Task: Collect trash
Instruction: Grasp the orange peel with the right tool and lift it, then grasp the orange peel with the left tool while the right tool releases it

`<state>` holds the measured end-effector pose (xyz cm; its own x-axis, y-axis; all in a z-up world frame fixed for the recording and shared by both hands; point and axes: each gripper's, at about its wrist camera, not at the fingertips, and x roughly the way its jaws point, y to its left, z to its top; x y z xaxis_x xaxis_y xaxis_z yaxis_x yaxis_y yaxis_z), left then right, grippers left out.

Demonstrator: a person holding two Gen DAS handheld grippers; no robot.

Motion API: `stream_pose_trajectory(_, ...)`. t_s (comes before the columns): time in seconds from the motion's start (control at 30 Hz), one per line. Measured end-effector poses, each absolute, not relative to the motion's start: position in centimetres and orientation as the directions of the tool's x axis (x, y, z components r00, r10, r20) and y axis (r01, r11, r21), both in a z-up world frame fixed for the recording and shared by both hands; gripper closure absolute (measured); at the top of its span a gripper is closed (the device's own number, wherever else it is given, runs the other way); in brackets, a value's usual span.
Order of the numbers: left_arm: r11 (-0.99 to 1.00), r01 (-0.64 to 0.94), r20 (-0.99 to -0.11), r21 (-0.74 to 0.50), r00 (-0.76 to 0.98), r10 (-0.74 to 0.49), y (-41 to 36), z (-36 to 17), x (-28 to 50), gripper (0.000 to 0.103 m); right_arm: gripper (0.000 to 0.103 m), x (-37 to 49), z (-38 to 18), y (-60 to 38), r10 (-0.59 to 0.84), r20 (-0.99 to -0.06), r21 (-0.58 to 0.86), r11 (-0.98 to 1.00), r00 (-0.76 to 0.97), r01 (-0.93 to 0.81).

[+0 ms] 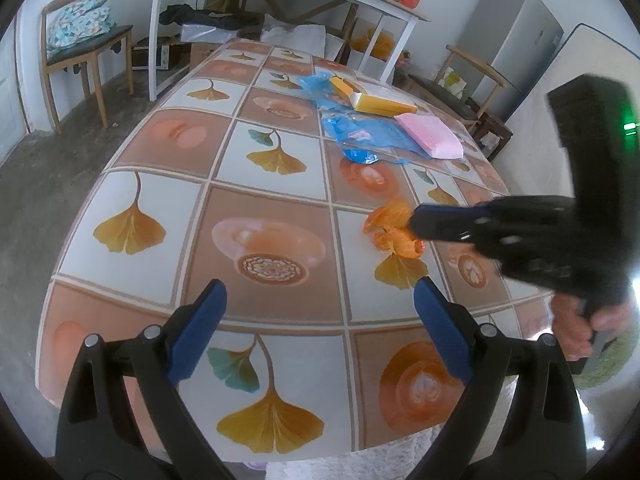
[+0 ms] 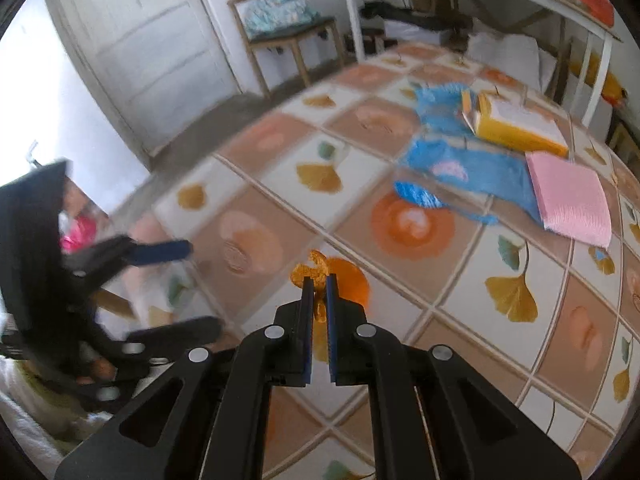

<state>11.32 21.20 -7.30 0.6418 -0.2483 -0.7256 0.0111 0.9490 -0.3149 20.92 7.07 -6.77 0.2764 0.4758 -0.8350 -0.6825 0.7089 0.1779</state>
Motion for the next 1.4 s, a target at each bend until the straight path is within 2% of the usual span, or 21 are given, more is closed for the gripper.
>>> stream_pose_trajectory(0.27,0.944,0.037,-0.714,-0.327,0.645,-0.272,20.8,-7.3,11.8,0.012,0.096,22.8,-7.9,4.6,0.447,-0.848,0.194,0.762,0.285,-0.618)
stream_pose_trajectory(0.57,0.95,0.08,-0.719,-0.303,0.635,-0.282,19.1,-7.0,12.3,0.012,0.091,25.0,-8.8,2.7,0.591,-0.789,0.428,0.725,0.168,-0.539)
stream_pose_trajectory(0.67,0.953,0.09,-0.722,-0.29,0.633,-0.279,18.6,-6.9,12.4,0.012,0.088,25.0,-8.8,2.0,0.63,-0.762,0.475,0.703,0.154,-0.529)
stream_pose_trajectory(0.73,0.953,0.098,-0.721,-0.287,0.633,-0.282,18.3,-6.8,12.4,0.012,0.081,25.0,-8.6,1.2,0.669,-0.73,0.522,0.676,0.137,-0.52)
stream_pose_trajectory(0.87,0.949,0.118,-0.717,-0.293,0.63,-0.3,17.4,-6.6,12.9,0.012,0.08,25.3,-8.7,-0.1,0.724,-0.681,0.597,0.637,0.111,-0.487)
stream_pose_trajectory(1.2,0.937,0.188,-0.699,-0.296,0.626,-0.346,15.2,-5.8,15.6,0.012,0.08,25.4,-8.0,-3.4,0.76,-0.628,0.642,0.627,0.166,-0.442)
stream_pose_trajectory(1.33,0.947,0.183,-0.742,-0.263,0.59,-0.32,14.0,-6.5,17.9,0.013,0.079,25.6,-7.5,-5.7,0.753,-0.62,0.638,0.647,0.219,-0.418)
stream_pose_trajectory(1.37,0.951,0.182,-0.751,-0.251,0.583,-0.31,13.8,-6.7,18.3,0.013,0.079,25.7,-7.6,-6.1,0.751,-0.62,0.638,0.651,0.227,-0.412)
stream_pose_trajectory(1.4,0.956,0.184,-0.763,-0.229,0.576,-0.293,13.4,-6.9,18.7,0.019,0.079,25.8,-7.6,-6.5,0.749,-0.62,0.637,0.655,0.236,-0.406)
